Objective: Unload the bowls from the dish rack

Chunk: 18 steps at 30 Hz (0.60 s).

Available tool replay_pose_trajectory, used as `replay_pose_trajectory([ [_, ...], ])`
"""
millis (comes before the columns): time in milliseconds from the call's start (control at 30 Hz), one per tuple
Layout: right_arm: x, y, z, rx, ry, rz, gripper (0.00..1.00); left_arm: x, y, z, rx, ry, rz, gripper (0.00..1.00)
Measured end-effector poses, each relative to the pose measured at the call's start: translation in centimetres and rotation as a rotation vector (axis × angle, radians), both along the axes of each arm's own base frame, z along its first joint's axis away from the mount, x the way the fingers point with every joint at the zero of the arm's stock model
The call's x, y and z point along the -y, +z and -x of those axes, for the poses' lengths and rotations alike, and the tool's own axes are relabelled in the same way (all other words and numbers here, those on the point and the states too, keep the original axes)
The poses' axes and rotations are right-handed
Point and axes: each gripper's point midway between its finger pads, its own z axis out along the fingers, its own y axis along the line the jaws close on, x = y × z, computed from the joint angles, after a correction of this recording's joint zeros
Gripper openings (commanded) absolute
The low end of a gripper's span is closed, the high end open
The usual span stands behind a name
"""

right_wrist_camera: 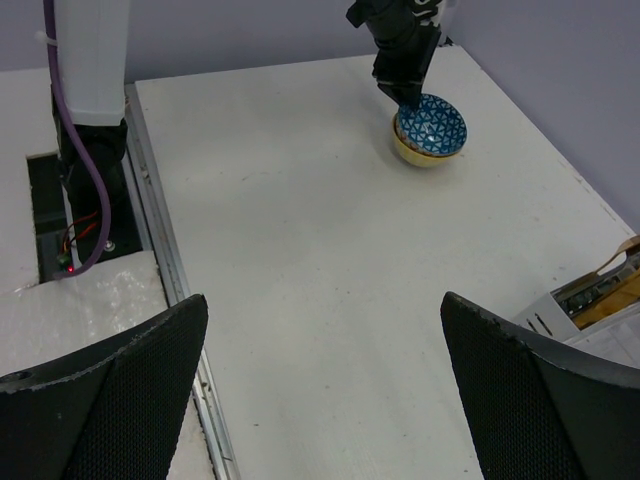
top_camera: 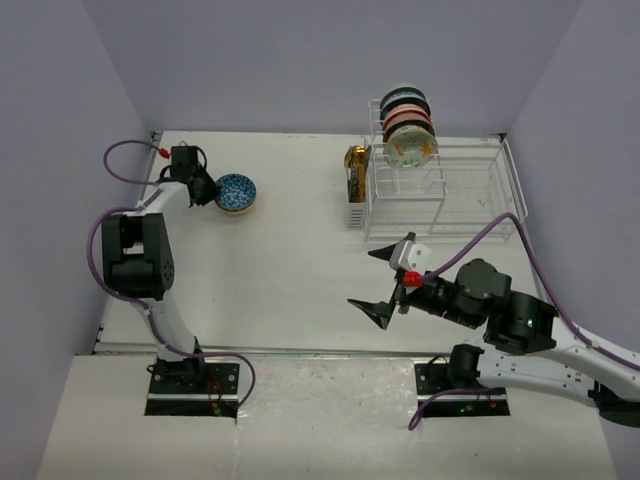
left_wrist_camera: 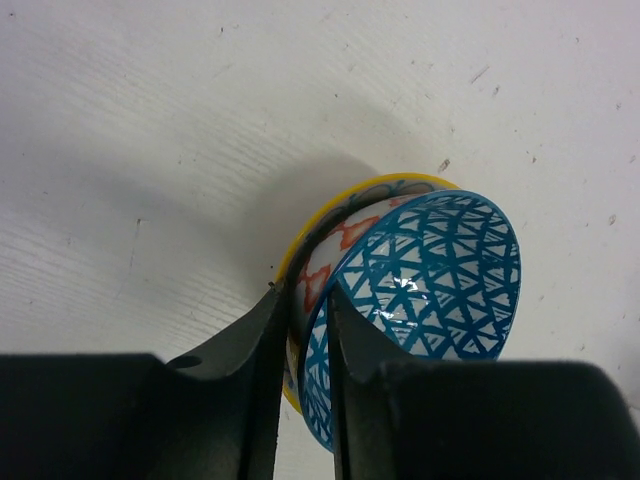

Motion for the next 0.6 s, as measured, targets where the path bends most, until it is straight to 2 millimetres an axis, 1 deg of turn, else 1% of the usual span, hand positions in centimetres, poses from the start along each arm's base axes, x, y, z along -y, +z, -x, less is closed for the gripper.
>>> replay_pose_trajectory([
  [133, 0.0, 0.0, 0.1, 0.000, 0.003, 0.000, 0.99, 0.0, 0.3, 0.3, 0.009, 0.001, 0.000, 0.27],
  [233, 0.0, 0.0, 0.1, 0.000, 0.004, -0.001, 0.99, 0.0, 0.8, 0.6, 0.019, 0.001, 0.000, 0.27],
  [400, -0.1, 0.0, 0.1, -0.001, 0.007, 0.000, 0.99, 0.1, 2.2, 1.2, 0.044, 0.001, 0.002, 0.26],
  [500, -0.2, -0.1, 0.2, -0.003, 0.016, 0.002, 0.99, 0.1, 2.8, 1.5, 0.057, 0.004, 0.004, 0.21],
  [600, -0.2, -0.1, 0.3, -0.004, 0.021, 0.001, 0.99, 0.2, 2.8, 1.6, 0.058, 0.005, 0.006, 0.17],
])
